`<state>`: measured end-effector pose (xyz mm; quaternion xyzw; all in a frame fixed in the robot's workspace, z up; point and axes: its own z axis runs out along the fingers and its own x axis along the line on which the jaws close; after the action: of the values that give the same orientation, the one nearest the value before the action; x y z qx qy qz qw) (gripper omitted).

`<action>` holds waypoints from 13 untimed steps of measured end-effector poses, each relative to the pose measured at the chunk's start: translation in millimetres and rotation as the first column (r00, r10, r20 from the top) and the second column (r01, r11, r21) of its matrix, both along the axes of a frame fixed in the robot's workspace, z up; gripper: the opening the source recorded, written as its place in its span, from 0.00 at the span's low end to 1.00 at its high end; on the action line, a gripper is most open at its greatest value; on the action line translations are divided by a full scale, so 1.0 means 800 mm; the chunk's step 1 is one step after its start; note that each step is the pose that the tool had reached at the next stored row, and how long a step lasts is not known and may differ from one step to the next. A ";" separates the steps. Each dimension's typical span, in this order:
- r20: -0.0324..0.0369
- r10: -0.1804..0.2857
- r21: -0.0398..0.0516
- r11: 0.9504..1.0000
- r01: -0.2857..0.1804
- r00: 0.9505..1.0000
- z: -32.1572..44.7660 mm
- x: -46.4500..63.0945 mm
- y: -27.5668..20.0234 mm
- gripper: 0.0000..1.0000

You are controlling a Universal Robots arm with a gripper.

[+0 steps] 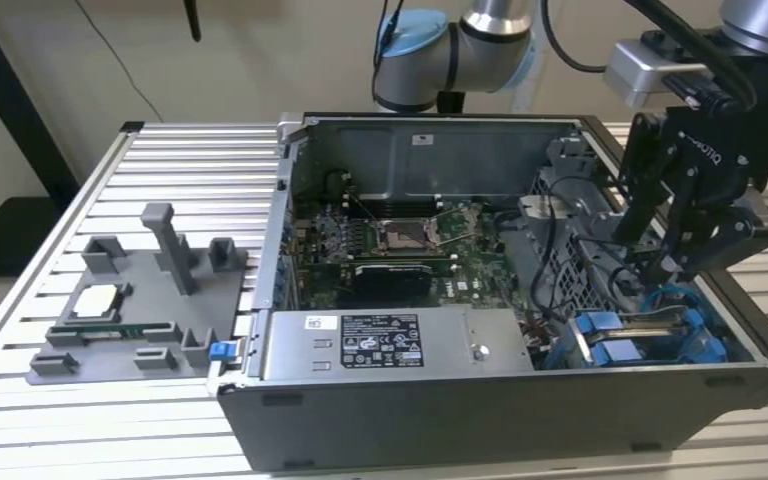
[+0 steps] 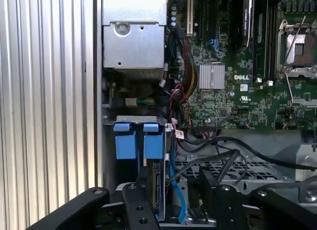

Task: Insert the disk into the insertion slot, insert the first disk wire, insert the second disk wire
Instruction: 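Insert the disk into the insertion slot, then insert the first disk wire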

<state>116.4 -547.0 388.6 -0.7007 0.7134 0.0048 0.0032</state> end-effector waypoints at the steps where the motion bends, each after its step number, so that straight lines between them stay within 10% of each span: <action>1: 0.004 0.000 0.002 1.000 0.000 1.000 -0.0001 0.000 0.0008 1.00; 7: 0.031 0.002 0.005 1.000 -0.002 1.000 -0.0031 0.000 0.0070 1.00; 13: 0.034 0.003 0.006 1.000 -0.003 0.999 -0.0060 0.005 0.0089 1.00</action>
<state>120.2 -539.9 383.7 -0.7017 0.7123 -0.0049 0.0175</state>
